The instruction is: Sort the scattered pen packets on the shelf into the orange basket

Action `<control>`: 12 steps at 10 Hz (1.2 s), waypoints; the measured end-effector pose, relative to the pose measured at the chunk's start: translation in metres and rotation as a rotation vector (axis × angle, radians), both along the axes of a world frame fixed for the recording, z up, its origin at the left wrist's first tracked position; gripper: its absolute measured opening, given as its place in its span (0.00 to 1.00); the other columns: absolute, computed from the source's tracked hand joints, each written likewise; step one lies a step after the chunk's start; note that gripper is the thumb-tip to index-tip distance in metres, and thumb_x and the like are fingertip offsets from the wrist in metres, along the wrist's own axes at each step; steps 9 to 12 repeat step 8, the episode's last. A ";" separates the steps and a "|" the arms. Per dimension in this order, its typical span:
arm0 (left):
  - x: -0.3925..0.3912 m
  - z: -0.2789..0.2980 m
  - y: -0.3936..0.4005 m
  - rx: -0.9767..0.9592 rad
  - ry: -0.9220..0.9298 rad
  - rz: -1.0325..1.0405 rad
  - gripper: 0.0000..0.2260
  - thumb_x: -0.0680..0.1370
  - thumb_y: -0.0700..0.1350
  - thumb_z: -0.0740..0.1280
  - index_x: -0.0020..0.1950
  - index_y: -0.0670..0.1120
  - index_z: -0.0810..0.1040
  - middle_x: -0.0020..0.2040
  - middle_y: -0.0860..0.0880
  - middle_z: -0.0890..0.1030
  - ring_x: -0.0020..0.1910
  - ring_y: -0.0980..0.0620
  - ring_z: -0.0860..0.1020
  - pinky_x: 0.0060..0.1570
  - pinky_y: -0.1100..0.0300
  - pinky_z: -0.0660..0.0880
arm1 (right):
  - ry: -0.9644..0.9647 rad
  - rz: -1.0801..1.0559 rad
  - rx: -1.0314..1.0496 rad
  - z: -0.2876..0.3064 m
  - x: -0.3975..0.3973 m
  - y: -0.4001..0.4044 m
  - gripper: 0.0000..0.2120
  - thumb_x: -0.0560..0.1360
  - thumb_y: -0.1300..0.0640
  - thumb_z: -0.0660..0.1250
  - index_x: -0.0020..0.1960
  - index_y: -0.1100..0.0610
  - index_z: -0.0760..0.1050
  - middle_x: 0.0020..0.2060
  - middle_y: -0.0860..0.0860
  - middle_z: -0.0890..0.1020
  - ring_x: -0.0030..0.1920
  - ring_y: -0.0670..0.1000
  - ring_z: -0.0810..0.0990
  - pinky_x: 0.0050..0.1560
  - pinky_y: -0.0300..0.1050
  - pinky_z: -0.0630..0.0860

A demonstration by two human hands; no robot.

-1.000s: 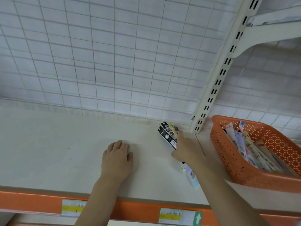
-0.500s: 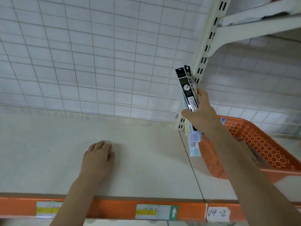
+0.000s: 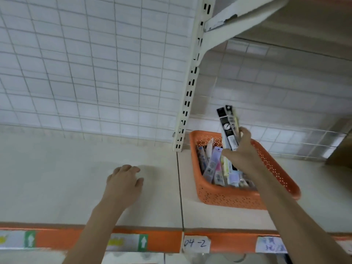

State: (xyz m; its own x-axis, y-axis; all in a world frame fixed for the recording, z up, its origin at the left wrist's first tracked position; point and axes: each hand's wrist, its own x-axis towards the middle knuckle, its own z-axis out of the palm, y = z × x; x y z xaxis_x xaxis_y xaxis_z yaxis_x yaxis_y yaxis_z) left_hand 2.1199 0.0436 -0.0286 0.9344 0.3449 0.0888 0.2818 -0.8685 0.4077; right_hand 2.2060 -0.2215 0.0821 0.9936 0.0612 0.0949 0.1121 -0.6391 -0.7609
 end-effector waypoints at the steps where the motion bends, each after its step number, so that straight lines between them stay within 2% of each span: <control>1: -0.001 -0.009 -0.019 0.028 -0.015 -0.017 0.17 0.79 0.48 0.57 0.68 0.49 0.70 0.67 0.49 0.71 0.68 0.47 0.66 0.68 0.55 0.63 | 0.162 0.102 -0.138 -0.018 -0.002 -0.006 0.39 0.74 0.60 0.67 0.74 0.47 0.46 0.49 0.51 0.74 0.36 0.49 0.77 0.30 0.41 0.70; 2: -0.006 -0.015 -0.027 0.033 -0.075 0.001 0.16 0.80 0.47 0.57 0.67 0.47 0.72 0.69 0.49 0.71 0.70 0.47 0.65 0.70 0.55 0.61 | 0.201 0.139 -0.126 -0.028 0.000 -0.011 0.40 0.73 0.58 0.68 0.75 0.48 0.46 0.42 0.46 0.75 0.38 0.48 0.77 0.36 0.43 0.72; 3: -0.007 -0.016 -0.026 0.007 -0.093 0.008 0.16 0.80 0.46 0.58 0.67 0.45 0.72 0.70 0.47 0.70 0.71 0.47 0.64 0.71 0.55 0.59 | 0.200 0.158 -0.197 -0.030 0.001 -0.012 0.37 0.73 0.55 0.68 0.74 0.50 0.49 0.46 0.48 0.76 0.41 0.48 0.77 0.36 0.41 0.73; 4: -0.008 -0.017 -0.026 0.009 -0.097 -0.001 0.17 0.80 0.46 0.58 0.67 0.45 0.72 0.71 0.47 0.69 0.72 0.48 0.64 0.71 0.55 0.58 | 0.175 0.118 -0.493 -0.035 0.003 -0.011 0.38 0.72 0.41 0.65 0.75 0.52 0.52 0.68 0.58 0.66 0.67 0.61 0.67 0.64 0.57 0.69; 5: -0.008 -0.017 -0.027 0.016 -0.088 0.004 0.17 0.80 0.47 0.58 0.69 0.45 0.71 0.72 0.47 0.69 0.72 0.48 0.64 0.72 0.56 0.58 | 0.176 0.062 -0.673 -0.036 0.004 -0.009 0.44 0.72 0.31 0.57 0.76 0.58 0.50 0.75 0.61 0.48 0.74 0.64 0.47 0.72 0.63 0.52; 6: -0.008 -0.017 -0.028 0.026 -0.106 0.004 0.17 0.80 0.46 0.58 0.68 0.45 0.71 0.72 0.47 0.69 0.72 0.48 0.64 0.71 0.56 0.58 | 0.171 -0.003 -0.531 -0.033 0.005 -0.010 0.47 0.72 0.29 0.54 0.77 0.58 0.42 0.76 0.62 0.45 0.75 0.65 0.46 0.73 0.62 0.51; 7: -0.009 -0.015 -0.028 0.015 -0.087 0.012 0.17 0.80 0.47 0.58 0.69 0.45 0.70 0.72 0.47 0.68 0.72 0.48 0.64 0.71 0.57 0.58 | 0.117 -0.008 -0.405 -0.033 0.008 -0.010 0.37 0.76 0.34 0.51 0.77 0.51 0.44 0.75 0.61 0.53 0.74 0.64 0.52 0.71 0.62 0.54; 8: -0.008 -0.018 -0.028 0.042 -0.083 0.017 0.17 0.81 0.47 0.57 0.69 0.45 0.70 0.72 0.47 0.68 0.72 0.49 0.64 0.71 0.57 0.58 | -0.069 0.031 -0.403 -0.036 0.013 -0.016 0.27 0.79 0.42 0.52 0.75 0.53 0.57 0.71 0.59 0.64 0.71 0.62 0.60 0.70 0.58 0.58; 12: -0.008 -0.018 -0.028 0.042 -0.083 0.017 0.17 0.81 0.47 0.57 0.69 0.45 0.70 0.72 0.47 0.68 0.72 0.49 0.64 0.71 0.57 0.58 | -0.069 0.031 -0.403 -0.036 0.013 -0.016 0.27 0.79 0.42 0.52 0.75 0.53 0.57 0.71 0.59 0.64 0.71 0.62 0.60 0.70 0.58 0.58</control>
